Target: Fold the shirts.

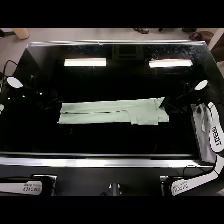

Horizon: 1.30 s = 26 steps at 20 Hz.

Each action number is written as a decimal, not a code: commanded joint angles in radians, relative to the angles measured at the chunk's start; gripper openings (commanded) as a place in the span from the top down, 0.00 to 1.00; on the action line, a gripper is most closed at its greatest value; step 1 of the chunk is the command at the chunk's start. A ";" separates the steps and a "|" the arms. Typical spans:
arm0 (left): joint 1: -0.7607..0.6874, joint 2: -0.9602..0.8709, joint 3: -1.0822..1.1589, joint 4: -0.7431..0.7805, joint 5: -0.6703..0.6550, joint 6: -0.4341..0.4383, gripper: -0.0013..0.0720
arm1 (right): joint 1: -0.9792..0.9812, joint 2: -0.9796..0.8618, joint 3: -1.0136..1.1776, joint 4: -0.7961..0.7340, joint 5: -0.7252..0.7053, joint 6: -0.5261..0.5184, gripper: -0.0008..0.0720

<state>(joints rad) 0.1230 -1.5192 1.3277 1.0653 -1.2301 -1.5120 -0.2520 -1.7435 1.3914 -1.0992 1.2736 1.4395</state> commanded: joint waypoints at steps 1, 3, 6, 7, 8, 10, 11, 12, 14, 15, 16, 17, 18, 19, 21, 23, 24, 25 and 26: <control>-0.053 0.058 0.002 -0.001 -0.016 0.021 0.06 | 0.046 -0.053 -0.012 0.075 0.051 -0.011 0.01; -0.100 0.068 0.002 -0.001 -0.032 0.021 0.06 | 0.094 -0.074 -0.012 0.074 0.005 0.031 0.02; -0.185 0.064 -0.003 -0.001 -0.020 0.021 0.08 | 0.146 -0.074 -0.001 0.081 -0.034 0.109 0.95; -0.220 0.059 -0.004 -0.001 0.004 0.021 0.33 | 0.149 -0.064 0.019 0.109 -0.009 0.111 0.95; -0.260 0.050 -0.004 -0.004 0.037 0.021 0.76 | 0.149 -0.044 0.040 0.135 0.010 0.092 0.95; -0.359 0.015 -0.004 -0.024 0.155 0.020 0.95 | 0.149 0.026 0.092 0.148 0.057 0.090 0.95; -0.412 -0.016 -0.004 -0.057 0.227 0.020 0.95 | 0.149 0.071 0.113 0.163 0.084 0.100 0.95; -0.457 -0.052 -0.003 -0.108 0.286 0.020 0.95 | 0.149 0.119 0.119 0.181 0.098 0.113 0.95; -0.535 -0.139 -0.001 -0.263 0.386 0.021 0.95 | 0.149 0.224 0.119 0.187 0.139 0.134 0.95; -0.568 -0.184 -0.001 -0.352 0.423 0.021 0.95 | 0.149 0.267 0.119 0.187 0.170 0.142 0.95; -0.599 -0.225 0.000 -0.438 0.452 0.026 0.95 | 0.149 0.313 0.119 0.188 0.203 0.148 0.95; -0.626 -0.259 0.002 -0.520 0.471 0.058 0.95 | 0.149 0.356 0.119 0.187 0.237 0.150 0.95; -0.657 -0.291 0.002 -0.615 0.496 0.099 0.95 | 0.149 0.401 0.119 0.188 0.269 0.153 0.95; -0.687 -0.317 0.002 -0.706 0.518 0.134 0.95 | 0.149 0.443 0.119 0.188 0.293 0.162 0.95; -0.761 -0.364 0.002 -0.901 0.570 0.200 0.95 | 0.149 0.519 0.119 0.187 0.315 0.166 0.95; -0.838 -0.407 0.022 -1.076 0.598 0.293 0.95 | 0.149 0.559 0.119 0.187 0.314 0.184 0.95; -0.861 -0.429 0.047 -1.104 0.590 0.314 0.95 | 0.149 0.562 0.119 0.189 0.309 0.192 0.95; -0.867 -0.435 0.064 -1.098 0.583 0.325 0.95 | 0.149 0.560 0.119 0.199 0.296 0.195 0.95; -0.855 -0.425 0.064 -1.094 0.583 0.342 0.95 | 0.149 0.556 0.119 0.218 0.268 0.195 0.95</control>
<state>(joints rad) -0.6933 -1.9141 1.3659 0.1104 -0.6739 -1.2556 -0.1040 -1.2167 1.5093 -0.9089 1.5631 1.6176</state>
